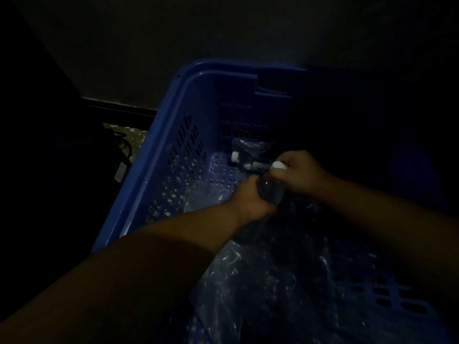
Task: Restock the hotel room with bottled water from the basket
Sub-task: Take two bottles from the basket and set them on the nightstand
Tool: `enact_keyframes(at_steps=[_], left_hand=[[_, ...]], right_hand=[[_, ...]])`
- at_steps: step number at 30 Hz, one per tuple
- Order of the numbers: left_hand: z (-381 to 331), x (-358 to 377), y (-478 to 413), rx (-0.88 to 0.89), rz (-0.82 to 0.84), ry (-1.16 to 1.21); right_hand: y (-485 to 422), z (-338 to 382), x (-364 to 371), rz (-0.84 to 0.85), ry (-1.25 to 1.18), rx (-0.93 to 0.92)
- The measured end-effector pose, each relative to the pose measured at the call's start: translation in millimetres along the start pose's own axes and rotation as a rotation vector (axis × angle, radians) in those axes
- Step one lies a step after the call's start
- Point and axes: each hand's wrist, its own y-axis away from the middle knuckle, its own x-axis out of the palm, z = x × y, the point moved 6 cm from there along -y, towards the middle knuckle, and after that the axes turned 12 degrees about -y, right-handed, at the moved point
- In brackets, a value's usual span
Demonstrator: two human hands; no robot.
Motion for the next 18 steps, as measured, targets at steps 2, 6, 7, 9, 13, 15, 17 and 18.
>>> enact_keyframes(at_steps=[2, 6, 7, 9, 13, 15, 17, 18], left_hand=[[11.9, -0.9, 0.1, -0.066, -0.021, 0.025], [52.6, -5.0, 3.6, -0.278, -0.160, 0.095], [62.9, -6.8, 2.8, -0.329, -0.190, 0.111], [76.7, -11.6, -0.8, -0.382, -0.250, 0.161], [86.3, -7.8, -12.5, -0.393, -0.251, 0.162], [89.9, -2.6, -16.6, -0.384, -0.258, 0.180], [94.6, -1.2, -19.1, -0.384, -0.268, 0.213], [97.1, -2.2, -20.3, -0.389, -0.274, 0.218]], right_hand=[[-5.4, -12.6, 9.6, -0.021, -0.141, 0.092], [-19.7, -41.8, 2.6, -0.102, -0.091, 0.149], [-24.3, -49.0, 0.4, -0.091, 0.040, 0.140], [-35.3, -62.3, -0.4, -0.051, 0.249, 0.132], [-65.9, -78.9, 11.2, 0.017, 0.386, 0.113], [-80.4, -85.3, 20.5, 0.058, 0.442, 0.111], [-94.3, -90.1, 24.7, 0.054, 0.488, 0.121], [-99.5, -91.5, 24.5, 0.028, 0.511, 0.151]])
